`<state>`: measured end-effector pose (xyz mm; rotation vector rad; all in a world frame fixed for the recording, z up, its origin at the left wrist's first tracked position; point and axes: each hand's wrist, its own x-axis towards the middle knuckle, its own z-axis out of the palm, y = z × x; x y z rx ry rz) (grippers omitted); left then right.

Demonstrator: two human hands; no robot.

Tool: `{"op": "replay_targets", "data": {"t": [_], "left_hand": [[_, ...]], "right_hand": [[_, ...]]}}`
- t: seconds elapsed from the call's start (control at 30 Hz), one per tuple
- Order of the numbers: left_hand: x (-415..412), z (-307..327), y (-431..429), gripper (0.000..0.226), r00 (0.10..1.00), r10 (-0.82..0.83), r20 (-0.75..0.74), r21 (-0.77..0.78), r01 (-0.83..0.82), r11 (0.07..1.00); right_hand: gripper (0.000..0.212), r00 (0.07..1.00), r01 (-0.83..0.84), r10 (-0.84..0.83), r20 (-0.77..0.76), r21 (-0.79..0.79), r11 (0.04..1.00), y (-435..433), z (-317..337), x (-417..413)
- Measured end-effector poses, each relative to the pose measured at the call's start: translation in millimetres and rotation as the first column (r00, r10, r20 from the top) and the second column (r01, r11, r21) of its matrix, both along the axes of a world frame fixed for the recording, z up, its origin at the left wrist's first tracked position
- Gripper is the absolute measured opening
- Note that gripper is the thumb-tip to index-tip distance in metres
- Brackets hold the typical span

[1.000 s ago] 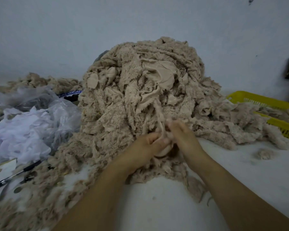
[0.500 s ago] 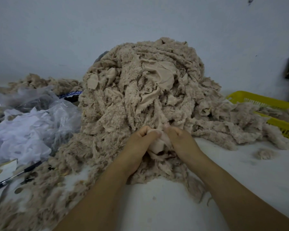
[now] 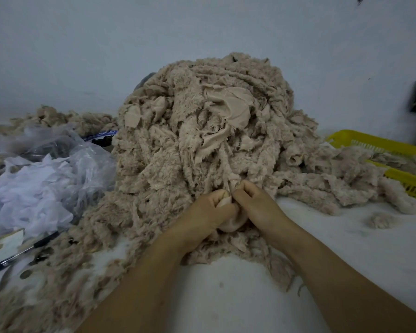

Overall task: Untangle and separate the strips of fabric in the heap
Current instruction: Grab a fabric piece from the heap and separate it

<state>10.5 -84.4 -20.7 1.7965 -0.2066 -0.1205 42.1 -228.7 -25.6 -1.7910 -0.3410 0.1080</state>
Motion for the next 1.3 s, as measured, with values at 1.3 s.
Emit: {"op": "replay_targets", "data": {"t": [1.3], "left_hand": [[5.7, 4.0, 9.6, 0.022, 0.949, 0.217, 0.230, 0.041, -0.232, 0.972]], "right_hand": [[0.030, 0.869, 0.368, -0.235, 0.436, -0.251, 0.895, -6.1, 7.3, 2.6]]}}
